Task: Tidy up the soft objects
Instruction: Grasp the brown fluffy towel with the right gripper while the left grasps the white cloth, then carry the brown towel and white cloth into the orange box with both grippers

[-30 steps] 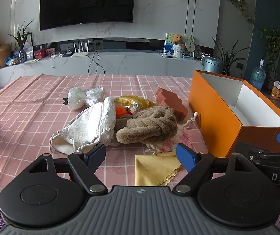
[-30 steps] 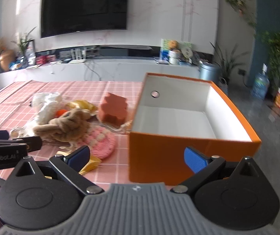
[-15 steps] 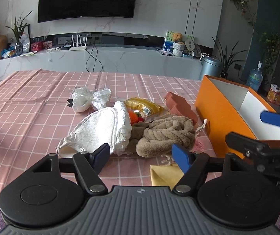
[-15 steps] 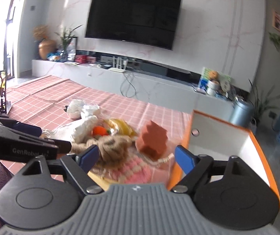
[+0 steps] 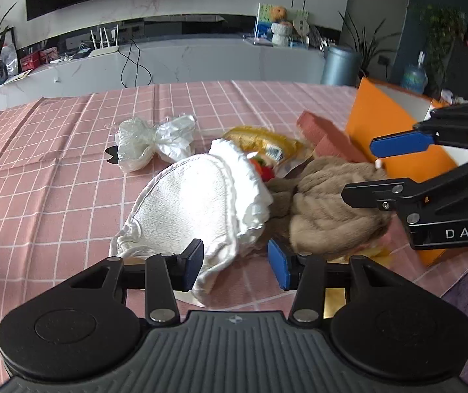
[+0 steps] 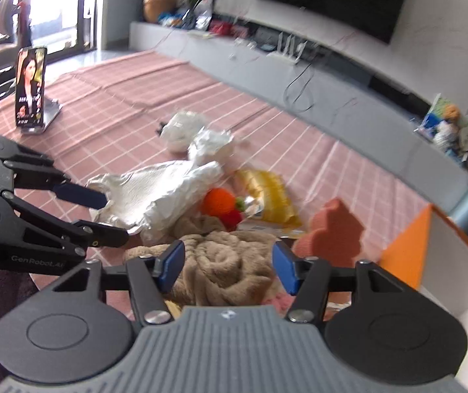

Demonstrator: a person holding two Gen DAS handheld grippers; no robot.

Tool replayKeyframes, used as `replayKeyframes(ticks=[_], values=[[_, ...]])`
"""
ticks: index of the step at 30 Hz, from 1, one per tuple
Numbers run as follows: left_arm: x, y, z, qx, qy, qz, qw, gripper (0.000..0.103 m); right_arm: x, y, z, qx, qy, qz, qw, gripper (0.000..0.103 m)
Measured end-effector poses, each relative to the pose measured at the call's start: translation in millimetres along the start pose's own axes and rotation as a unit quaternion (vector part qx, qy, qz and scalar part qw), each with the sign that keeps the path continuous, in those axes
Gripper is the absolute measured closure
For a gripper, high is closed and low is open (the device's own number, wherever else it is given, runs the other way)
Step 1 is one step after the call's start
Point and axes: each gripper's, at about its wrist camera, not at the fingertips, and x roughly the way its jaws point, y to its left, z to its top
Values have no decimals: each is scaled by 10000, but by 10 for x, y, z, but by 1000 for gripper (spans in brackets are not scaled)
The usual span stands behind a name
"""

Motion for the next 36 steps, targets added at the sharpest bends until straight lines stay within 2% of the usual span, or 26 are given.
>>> replayKeyframes(ticks=[4, 6, 8, 15, 16, 18, 19, 20, 23, 27, 36], values=[[137, 64, 8, 290, 204, -21, 9994, 43, 236, 7, 42, -130, 355, 220, 9990, 43], [210, 59, -15, 454, 263, 16, 9986, 40, 311, 7, 50, -150, 476, 320, 9982, 35], [279, 55, -32, 588, 291, 39, 9978, 36, 394, 7, 43, -190, 588, 374, 9974, 32], [485, -10, -98, 1097, 506, 303, 9922, 35, 594, -33, -61, -151, 863, 538, 9947, 23], [483, 12, -100, 1045, 499, 292, 9928, 37, 591, -36, -72, -162, 838, 533, 9949, 24], [474, 55, -98, 912, 500, 287, 9942, 53, 580, -55, -78, -117, 800, 587, 9950, 28], [457, 73, -100, 888, 471, 351, 9943, 67, 567, -77, -77, -58, 770, 597, 9952, 32], [447, 96, -94, 881, 472, 358, 9943, 75, 549, -102, -73, 15, 746, 639, 9952, 34], [359, 137, -76, 806, 409, 322, 9954, 89, 484, -143, -67, 124, 667, 700, 9952, 44], [247, 103, -3, 758, 211, 473, 9958, 95, 382, -164, -52, 243, 521, 690, 9960, 55], [-200, -26, 285, 549, -486, 746, 9945, 97, -62, -293, 34, 537, -11, 622, 9966, 56]])
